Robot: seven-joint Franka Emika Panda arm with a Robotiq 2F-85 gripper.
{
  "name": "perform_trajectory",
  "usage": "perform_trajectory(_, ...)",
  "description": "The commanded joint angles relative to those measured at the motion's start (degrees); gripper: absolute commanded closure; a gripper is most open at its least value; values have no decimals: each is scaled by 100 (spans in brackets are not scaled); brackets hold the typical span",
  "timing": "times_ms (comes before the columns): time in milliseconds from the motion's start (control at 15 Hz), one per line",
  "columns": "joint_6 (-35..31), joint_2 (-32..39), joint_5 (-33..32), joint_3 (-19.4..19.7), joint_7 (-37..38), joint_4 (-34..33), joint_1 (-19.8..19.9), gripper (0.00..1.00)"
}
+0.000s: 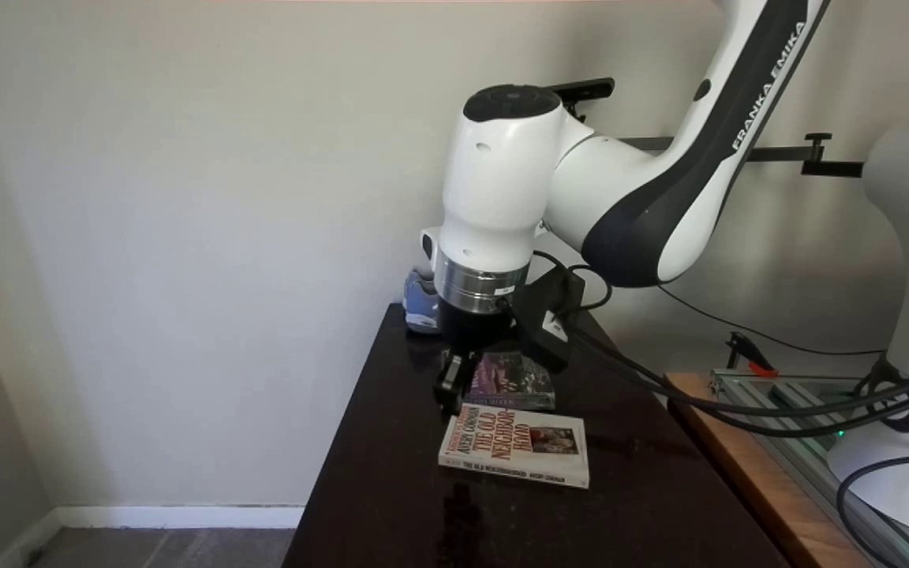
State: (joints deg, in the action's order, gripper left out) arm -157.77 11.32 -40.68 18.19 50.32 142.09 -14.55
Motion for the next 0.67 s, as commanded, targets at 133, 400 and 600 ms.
perform_trajectory(133, 60, 379, 293, -482, -102, -291, 378, 15)
perform_trajectory(400, 63, 729, 336, -659, -89, -512, 551, 0)
perform_trajectory(600, 50, 970, 390, -666, -108, -660, 586, 0)
